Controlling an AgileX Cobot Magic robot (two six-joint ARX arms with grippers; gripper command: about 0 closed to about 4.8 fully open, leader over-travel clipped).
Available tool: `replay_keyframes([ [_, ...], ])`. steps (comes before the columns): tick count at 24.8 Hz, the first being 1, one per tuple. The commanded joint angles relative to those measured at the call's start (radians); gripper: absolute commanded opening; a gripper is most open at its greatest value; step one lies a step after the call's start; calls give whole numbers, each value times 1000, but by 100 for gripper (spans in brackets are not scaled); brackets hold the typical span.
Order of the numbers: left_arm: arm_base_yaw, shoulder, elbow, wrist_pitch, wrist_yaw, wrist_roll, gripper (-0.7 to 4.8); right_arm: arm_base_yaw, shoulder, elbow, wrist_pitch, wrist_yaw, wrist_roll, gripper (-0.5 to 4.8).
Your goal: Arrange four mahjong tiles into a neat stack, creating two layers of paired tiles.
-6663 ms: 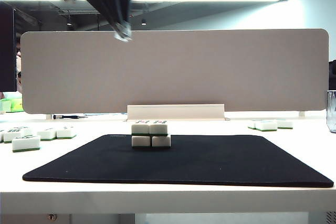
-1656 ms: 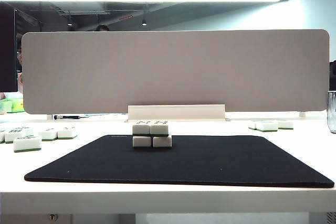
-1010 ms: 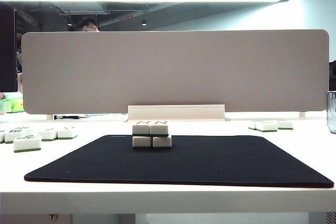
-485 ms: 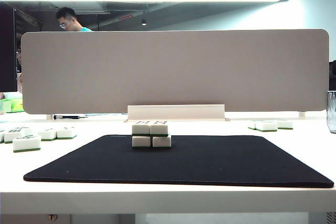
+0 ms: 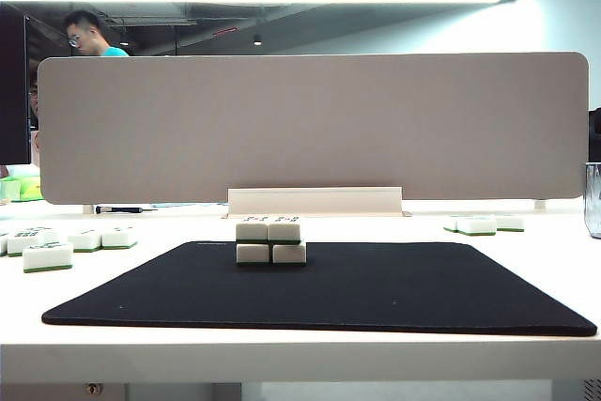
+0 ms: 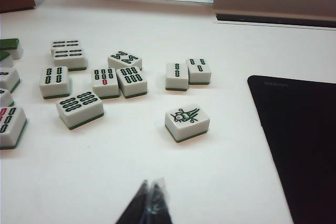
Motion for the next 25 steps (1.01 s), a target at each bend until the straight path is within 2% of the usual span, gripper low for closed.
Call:
replay_keyframes([
  [1,1,0,0,-10,6,3,-6,0,-11,4,12,2,-11,-1],
  [3,1,0,0,-10,6,3,-6,0,-11,3,29,5,-26,-1],
  [6,1,0,0,-10,6,3,-6,0,-11,-19,209,8,-64,-1],
  [9,1,0,0,-10,6,3,-6,0,-11,-106,384,103,-54,-1],
  [18,1,0,0,-10,6,3,-6,0,-12,-319,654,162,-47,-1],
  [20,1,0,0,-10,6,3,-6,0,-12,-426,826,171,-47,-1],
  [25,1,0,0,-10,6,3,-6,1,-13,-574,1064,285,32,-1],
])
